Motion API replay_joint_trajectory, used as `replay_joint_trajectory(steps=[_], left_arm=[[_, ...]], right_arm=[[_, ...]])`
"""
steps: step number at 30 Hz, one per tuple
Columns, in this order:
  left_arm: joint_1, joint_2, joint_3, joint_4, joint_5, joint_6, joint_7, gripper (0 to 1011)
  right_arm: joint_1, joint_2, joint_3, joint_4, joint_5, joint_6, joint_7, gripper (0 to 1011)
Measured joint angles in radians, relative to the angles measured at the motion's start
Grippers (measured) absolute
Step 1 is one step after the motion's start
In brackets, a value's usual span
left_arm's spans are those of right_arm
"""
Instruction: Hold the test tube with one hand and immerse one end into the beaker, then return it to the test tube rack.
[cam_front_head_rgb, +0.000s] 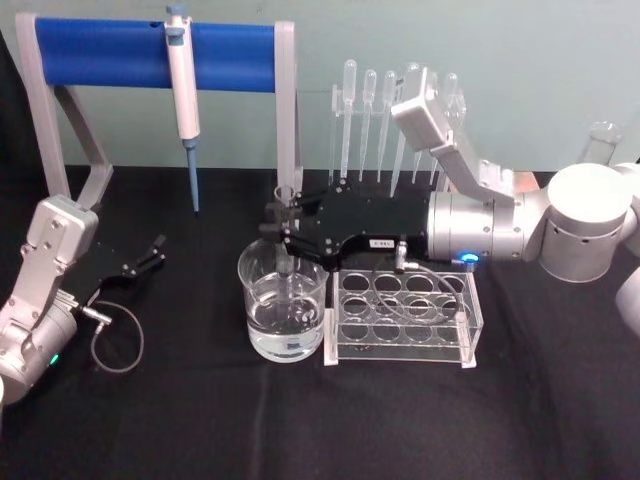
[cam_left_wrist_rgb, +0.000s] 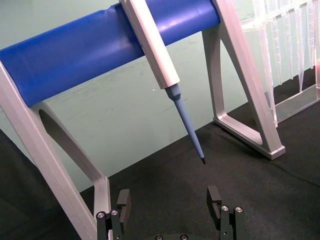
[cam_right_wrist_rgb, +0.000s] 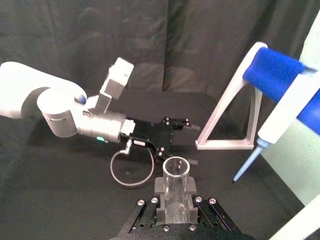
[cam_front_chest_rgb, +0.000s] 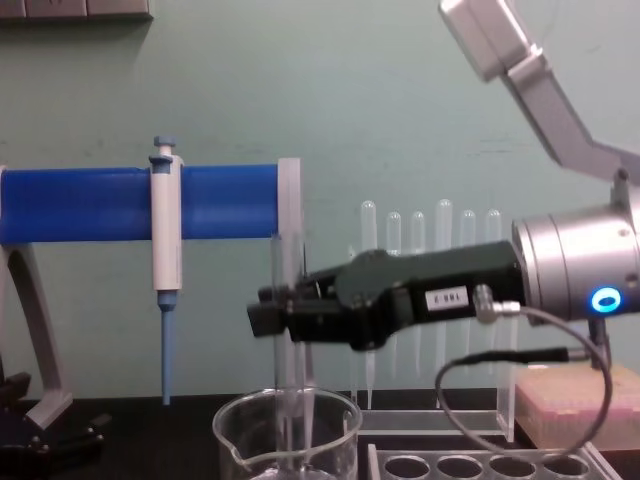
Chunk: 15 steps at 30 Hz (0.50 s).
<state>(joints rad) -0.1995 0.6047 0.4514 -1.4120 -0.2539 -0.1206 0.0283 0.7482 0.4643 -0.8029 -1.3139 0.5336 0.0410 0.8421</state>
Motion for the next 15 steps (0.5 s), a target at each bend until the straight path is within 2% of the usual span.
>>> replay_joint_trajectory(steps=[15], left_arm=[[0.000, 0.000, 0.000, 0.000, 0.000, 0.000, 0.000, 1000]], right_arm=[[-0.042, -0.014, 0.011, 0.047, -0.050, -0.024, 0.001, 239]])
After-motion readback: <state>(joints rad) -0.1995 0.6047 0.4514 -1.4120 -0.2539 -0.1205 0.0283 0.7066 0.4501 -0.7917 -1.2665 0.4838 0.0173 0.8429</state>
